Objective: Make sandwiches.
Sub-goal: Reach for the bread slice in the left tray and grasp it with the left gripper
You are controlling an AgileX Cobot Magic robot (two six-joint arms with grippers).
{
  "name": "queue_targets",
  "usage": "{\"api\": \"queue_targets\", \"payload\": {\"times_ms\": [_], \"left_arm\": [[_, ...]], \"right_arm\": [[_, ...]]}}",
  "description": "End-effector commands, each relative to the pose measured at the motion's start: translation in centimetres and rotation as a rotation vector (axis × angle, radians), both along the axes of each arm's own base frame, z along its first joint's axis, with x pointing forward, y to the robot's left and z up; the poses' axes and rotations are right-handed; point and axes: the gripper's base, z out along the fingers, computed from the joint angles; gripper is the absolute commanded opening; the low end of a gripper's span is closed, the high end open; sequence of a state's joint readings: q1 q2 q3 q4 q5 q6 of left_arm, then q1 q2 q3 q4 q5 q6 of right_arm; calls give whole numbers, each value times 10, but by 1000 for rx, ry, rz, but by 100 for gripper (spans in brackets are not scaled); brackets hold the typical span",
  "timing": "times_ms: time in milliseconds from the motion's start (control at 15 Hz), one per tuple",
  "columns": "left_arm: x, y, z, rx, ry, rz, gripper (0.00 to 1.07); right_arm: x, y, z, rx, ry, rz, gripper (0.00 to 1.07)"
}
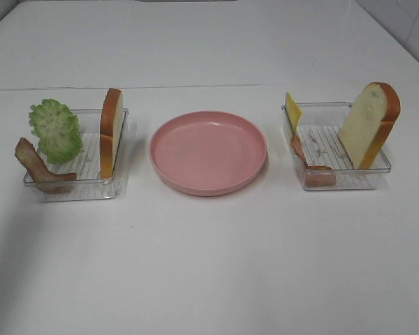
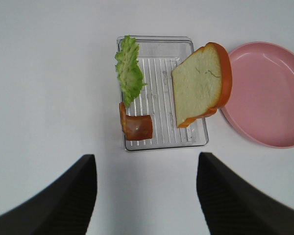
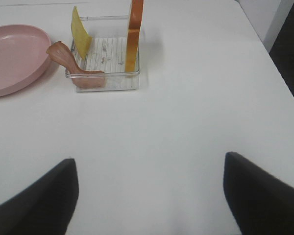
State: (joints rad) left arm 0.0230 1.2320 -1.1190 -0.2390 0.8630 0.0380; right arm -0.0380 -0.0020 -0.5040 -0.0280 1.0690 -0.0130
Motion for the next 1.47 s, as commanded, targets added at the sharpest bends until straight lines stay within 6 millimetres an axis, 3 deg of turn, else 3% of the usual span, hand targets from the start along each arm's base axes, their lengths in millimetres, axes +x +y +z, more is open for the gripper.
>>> {"api": "queue_targets", "payload": {"times_ms": [67,267,400,467,600,800,933,1467], "left_arm": [[35,-5,5,-24,84,-30,59],[88,-35,-5,-7,212,-150,59],[112,-59,-12,8,278,-198,59],[112,-59,-12,8,278,-198,59],[139,-94,-21,71,327,-202,63],[156,-124,-37,156,353,-199,72],[165,-135,-54,164,381,-213,72],[196,-150,-124,135,412,-179,71]], "right_arm": [[-2,0,0,-7,-24,-4,78],[-2,0,0,-7,-24,-4,78],[-2,0,0,-7,-24,-4,78],[-2,0,0,-7,-24,-4,78],[-2,0,0,-7,-24,-4,78],[-2,0,0,-7,-24,-4,78],[-2,0,0,-7,-24,-4,78],[-2,0,0,-7,-24,-4,78]]}}
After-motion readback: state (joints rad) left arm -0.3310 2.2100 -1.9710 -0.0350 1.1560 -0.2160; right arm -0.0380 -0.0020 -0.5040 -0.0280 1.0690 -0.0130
